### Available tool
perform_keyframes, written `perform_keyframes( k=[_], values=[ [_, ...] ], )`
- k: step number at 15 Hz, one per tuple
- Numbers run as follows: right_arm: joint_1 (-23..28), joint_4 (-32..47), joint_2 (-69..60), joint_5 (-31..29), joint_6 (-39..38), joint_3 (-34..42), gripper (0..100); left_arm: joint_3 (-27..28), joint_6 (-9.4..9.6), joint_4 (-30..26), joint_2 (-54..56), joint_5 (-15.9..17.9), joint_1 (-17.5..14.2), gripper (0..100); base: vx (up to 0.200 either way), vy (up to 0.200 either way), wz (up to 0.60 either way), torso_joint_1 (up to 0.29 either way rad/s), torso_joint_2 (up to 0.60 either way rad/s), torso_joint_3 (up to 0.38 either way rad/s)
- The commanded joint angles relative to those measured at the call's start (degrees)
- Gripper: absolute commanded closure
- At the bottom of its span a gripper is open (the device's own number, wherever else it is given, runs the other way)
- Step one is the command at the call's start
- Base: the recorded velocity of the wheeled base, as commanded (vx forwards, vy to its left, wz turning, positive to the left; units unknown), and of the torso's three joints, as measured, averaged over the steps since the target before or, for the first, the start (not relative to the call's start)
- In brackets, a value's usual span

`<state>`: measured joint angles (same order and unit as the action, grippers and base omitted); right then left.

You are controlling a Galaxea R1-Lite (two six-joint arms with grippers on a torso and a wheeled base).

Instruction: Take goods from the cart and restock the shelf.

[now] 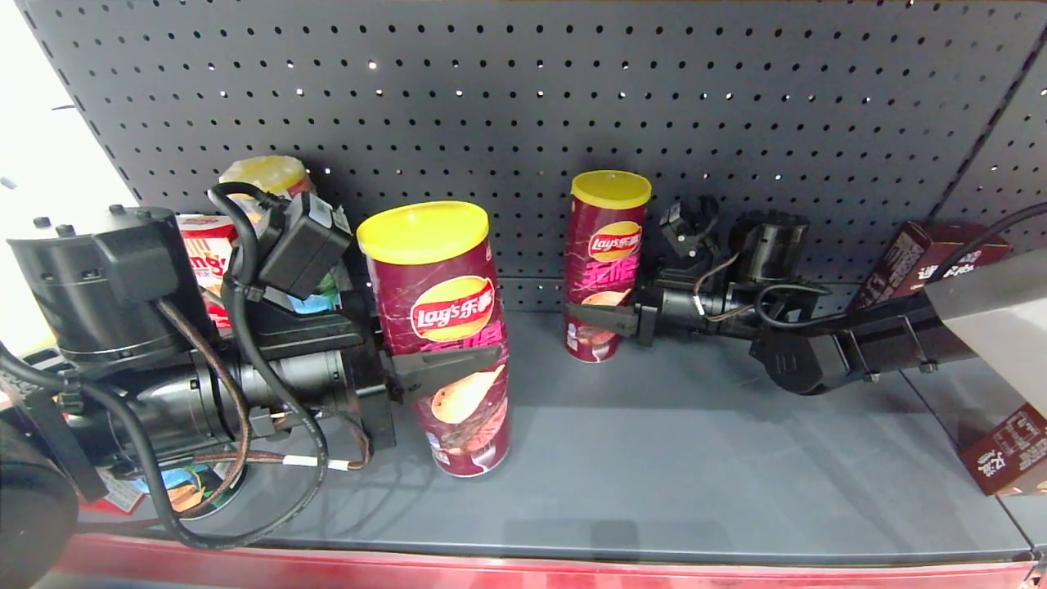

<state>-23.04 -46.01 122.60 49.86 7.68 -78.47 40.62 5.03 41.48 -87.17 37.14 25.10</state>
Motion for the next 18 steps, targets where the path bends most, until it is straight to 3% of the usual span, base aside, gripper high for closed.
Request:
perform_keyframes(
  k=[1, 5, 10, 12, 18],
  values=[
    [-0.16, -0.14, 0.27, -0.20, -0.03, 0.07, 100, 0.07, -0.02, 0.09, -0.01, 0.03, -0.23, 100, 0.000, 0.000, 0.00, 0.000, 0.00, 0.000],
    [-0.78, -0.84, -2.54, -0.38, -0.03, 3.50, 100, -0.10, 0.06, 0.00, -0.01, -0.05, -0.23, 100, 0.000, 0.000, 0.00, 0.000, 0.00, 0.000],
    [-2.45, -2.33, -13.09, -1.96, -0.12, 14.93, 100, -0.01, 0.06, 0.09, 0.08, -0.05, -0.23, 100, 0.000, 0.000, 0.00, 0.000, 0.00, 0.000],
    [-6.40, -5.67, -20.74, -3.45, -0.12, 27.05, 100, -0.01, 0.33, 0.09, 0.25, -0.05, -0.23, 100, 0.000, 0.000, 0.00, 0.000, 0.00, 0.000],
    [-13.35, -13.32, -28.12, -11.28, -0.21, 44.02, 100, 0.16, 0.24, 0.09, 0.34, -0.05, -0.14, 100, 0.000, 0.000, 0.00, 0.000, 0.00, 0.000]
  ],
)
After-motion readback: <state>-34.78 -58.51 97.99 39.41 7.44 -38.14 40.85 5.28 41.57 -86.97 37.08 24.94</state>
